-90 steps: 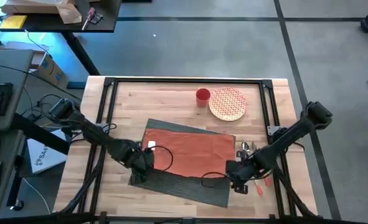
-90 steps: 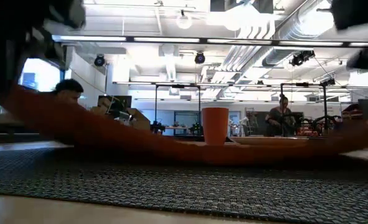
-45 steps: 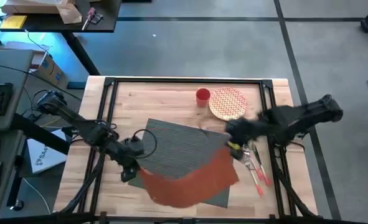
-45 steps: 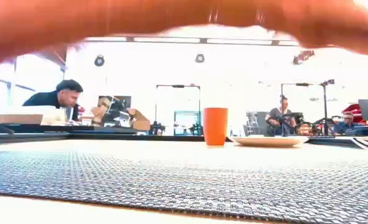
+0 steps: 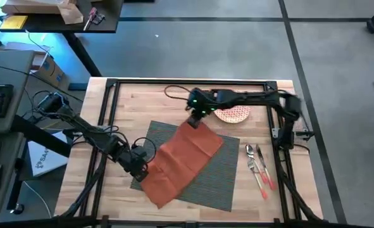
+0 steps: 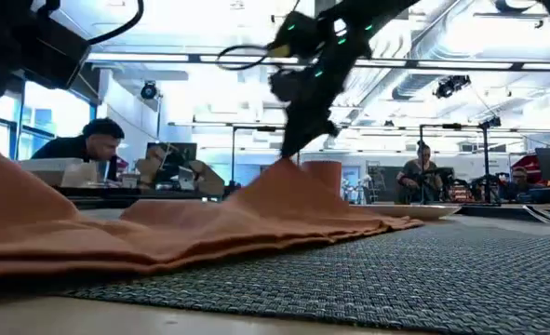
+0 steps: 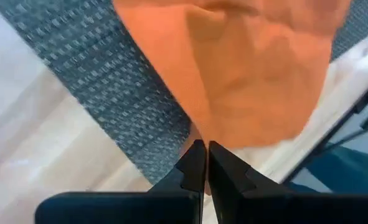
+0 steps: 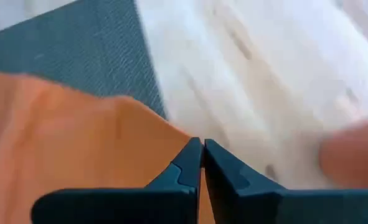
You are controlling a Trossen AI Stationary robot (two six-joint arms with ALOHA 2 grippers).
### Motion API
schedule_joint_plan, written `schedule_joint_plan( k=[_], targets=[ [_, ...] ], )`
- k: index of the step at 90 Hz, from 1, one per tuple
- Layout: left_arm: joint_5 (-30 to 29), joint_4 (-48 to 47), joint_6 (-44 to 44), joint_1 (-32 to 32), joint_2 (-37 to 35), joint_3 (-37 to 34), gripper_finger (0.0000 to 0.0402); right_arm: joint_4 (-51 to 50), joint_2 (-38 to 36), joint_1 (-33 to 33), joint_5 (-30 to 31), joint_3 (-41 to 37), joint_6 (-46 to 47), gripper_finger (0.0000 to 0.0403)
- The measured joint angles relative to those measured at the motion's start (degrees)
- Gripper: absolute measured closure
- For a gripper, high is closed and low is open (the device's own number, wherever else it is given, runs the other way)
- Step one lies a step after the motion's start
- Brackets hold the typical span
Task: Set table place
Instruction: Fold the orange table napkin
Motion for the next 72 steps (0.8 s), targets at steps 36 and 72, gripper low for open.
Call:
schedule_joint_plan(
  k=[36,72],
  targets=[
    [2.4,9.7,1.2,0.4,-0.3,0.0,0.0401,-14.1,7.0,-0.7,10.5,19.9,-2.6,0.0319],
    [-0.4,15.5,8.9,0.0,-0.3,0.0,0.0401,-10.2,-1.1,25.0,-2.0,13.7,10.7,0.0256]
  ],
)
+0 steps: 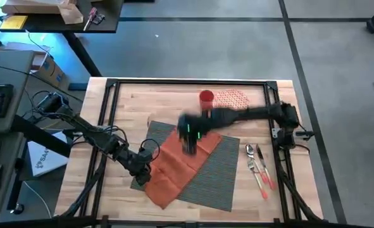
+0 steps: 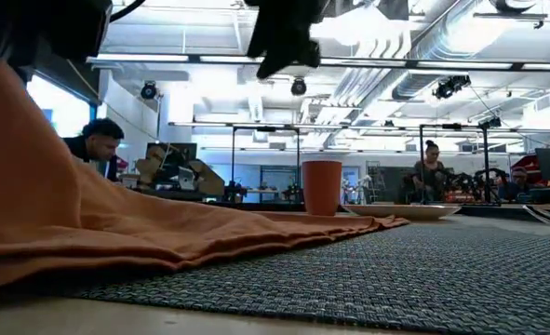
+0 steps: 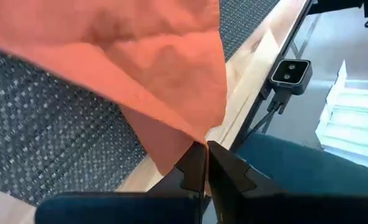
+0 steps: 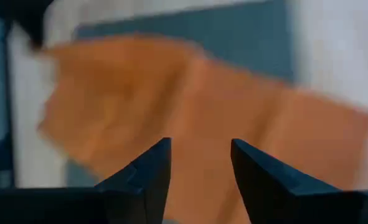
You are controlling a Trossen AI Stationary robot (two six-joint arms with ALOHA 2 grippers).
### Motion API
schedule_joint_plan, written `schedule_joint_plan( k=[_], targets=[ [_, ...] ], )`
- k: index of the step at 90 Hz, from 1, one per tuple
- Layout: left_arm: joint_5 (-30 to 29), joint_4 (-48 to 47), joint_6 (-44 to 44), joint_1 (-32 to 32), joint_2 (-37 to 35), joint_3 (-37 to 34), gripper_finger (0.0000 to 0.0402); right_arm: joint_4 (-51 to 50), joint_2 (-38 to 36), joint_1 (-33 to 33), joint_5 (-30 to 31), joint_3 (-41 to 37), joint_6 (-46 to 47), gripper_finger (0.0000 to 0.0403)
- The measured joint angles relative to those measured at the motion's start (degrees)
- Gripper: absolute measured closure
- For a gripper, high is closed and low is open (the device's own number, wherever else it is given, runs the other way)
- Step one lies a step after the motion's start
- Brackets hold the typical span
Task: Set table place
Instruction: Fold the orange table napkin
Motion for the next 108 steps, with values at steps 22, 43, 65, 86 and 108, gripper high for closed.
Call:
schedule_joint_plan(
  k=[22,43,65,86,108],
  targets=[
    [0.5,-2.7,-0.2,-1.4,-0.1,0.0,0.0401,36.7,4.0,17.4,6.4,-11.5,6.9,0.0255],
    [-1.3,-3.8,-5.9,-2.9,-0.3,0.0,0.0401,42.1,16.7,20.7,10.3,-5.8,3.7,0.0219],
    [-2.2,-4.0,-7.7,-4.5,-0.3,0.0,0.0401,32.2,30.8,20.6,17.1,14.1,-2.5,0.0193],
    [-3.2,-7.2,-7.8,-5.4,-0.3,0.0,0.0401,19.6,39.6,21.0,17.9,28.9,-4.0,0.0229],
    [-4.2,-6.9,-6.4,-5.5,-0.3,0.0,0.0401,13.4,42.6,21.7,19.8,32.0,0.0,0.0307]
  ],
)
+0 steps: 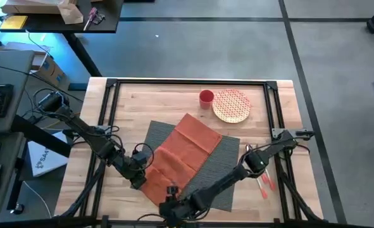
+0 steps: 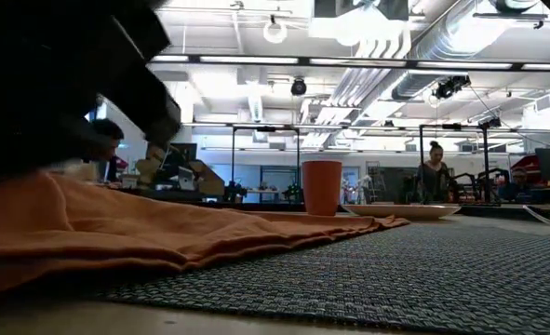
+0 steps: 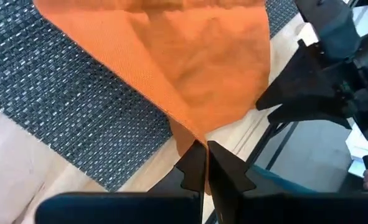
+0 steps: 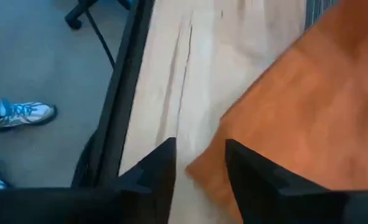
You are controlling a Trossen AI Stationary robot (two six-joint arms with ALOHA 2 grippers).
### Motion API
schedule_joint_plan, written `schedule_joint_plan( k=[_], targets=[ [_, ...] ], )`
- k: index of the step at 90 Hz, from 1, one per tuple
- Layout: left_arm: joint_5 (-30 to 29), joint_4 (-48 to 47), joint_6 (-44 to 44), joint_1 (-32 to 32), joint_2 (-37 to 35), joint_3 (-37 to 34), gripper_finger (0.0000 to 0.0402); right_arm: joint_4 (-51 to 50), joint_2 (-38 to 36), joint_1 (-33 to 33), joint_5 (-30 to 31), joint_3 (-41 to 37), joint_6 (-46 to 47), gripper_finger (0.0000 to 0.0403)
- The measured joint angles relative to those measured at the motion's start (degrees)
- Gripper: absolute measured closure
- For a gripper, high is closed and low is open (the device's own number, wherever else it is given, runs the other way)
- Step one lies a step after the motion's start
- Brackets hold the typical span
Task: Set table place
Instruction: Fold the orange table napkin
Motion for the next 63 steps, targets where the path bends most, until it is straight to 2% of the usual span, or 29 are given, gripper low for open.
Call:
schedule_joint_plan(
  k=[20,29,37,51,63],
  targets=[
    [-2.8,3.1,1.0,-1.5,0.0,0.9,0.0402,-3.5,0.0,-1.2,-0.6,0.2,2.8,0.0394],
    [-2.9,2.9,1.1,-2.6,0.0,2.7,0.0402,-9.2,-0.4,-1.4,-0.6,2.3,9.6,0.04],
    [-2.7,3.0,1.0,-3.9,0.0,4.8,0.0402,-10.1,-2.8,-1.2,-1.9,0.8,16.1,0.0402],
    [-2.5,3.7,-1.7,-6.6,-0.1,8.9,0.0402,-7.8,-8.9,1.5,-5.4,1.2,21.4,0.0403],
    [-5.5,6.5,-3.7,-8.8,-0.1,9.7,0.0401,-9.9,-11.2,3.9,-3.6,1.2,29.4,0.0403]
  ],
)
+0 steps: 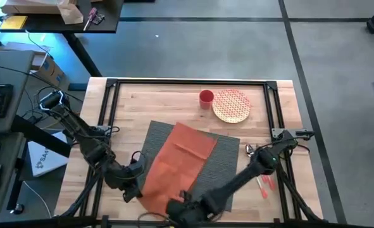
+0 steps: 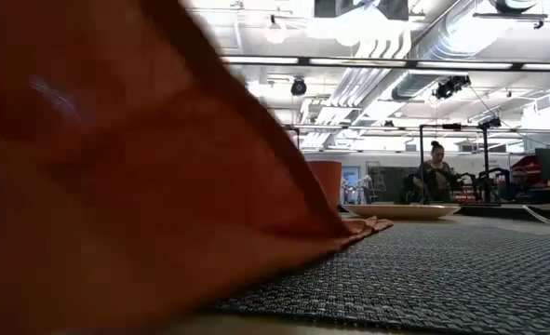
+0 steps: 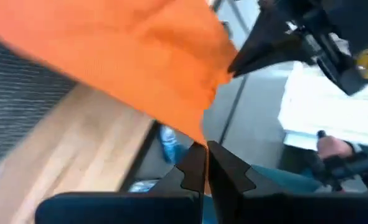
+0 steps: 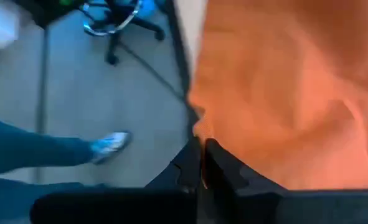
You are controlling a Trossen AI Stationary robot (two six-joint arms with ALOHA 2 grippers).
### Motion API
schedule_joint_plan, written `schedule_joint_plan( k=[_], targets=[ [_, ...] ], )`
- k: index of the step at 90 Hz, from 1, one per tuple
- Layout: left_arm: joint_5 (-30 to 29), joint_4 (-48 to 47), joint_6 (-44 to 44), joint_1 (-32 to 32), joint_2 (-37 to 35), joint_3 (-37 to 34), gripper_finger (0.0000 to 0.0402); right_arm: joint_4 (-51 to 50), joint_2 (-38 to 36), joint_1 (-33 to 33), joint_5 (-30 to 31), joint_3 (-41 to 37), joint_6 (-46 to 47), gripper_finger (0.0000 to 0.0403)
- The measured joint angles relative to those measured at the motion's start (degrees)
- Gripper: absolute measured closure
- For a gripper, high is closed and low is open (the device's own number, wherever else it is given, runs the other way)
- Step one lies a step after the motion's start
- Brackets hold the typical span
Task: Set table place
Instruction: Fold the orange table napkin
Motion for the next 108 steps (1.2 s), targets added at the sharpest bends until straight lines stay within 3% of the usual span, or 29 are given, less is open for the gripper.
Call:
schedule_joint_plan(
  k=[9,17,46,85,96,108],
  targets=[
    [-4.4,-1.2,-0.2,-1.0,0.2,0.0,0.0402,-3.5,-0.2,1.0,4.4,-0.2,6.3,0.0403],
    [-5.9,-4.3,-0.2,-1.1,0.4,-0.1,0.0402,-2.3,-0.1,1.2,4.4,-0.1,7.7,0.0403],
    [-10.5,-14.3,-0.3,-0.9,0.6,-1.8,0.0402,12.7,6.5,-0.7,1.2,-0.1,-7.4,0.0398],
    [-8.8,-14.1,-1.7,0.4,0.6,-6.0,0.0402,15.0,9.2,-2.6,-1.1,-0.1,-21.2,0.0236],
    [-8.8,-14.1,-1.2,0.4,0.6,-6.0,0.0402,17.1,11.2,-2.5,-1.5,-0.1,-22.5,0.0224],
    [-8.7,-14.0,-1.1,0.4,0.5,-6.0,0.0402,17.2,12.9,-3.0,-1.3,-0.1,-22.0,0.0238]
  ],
)
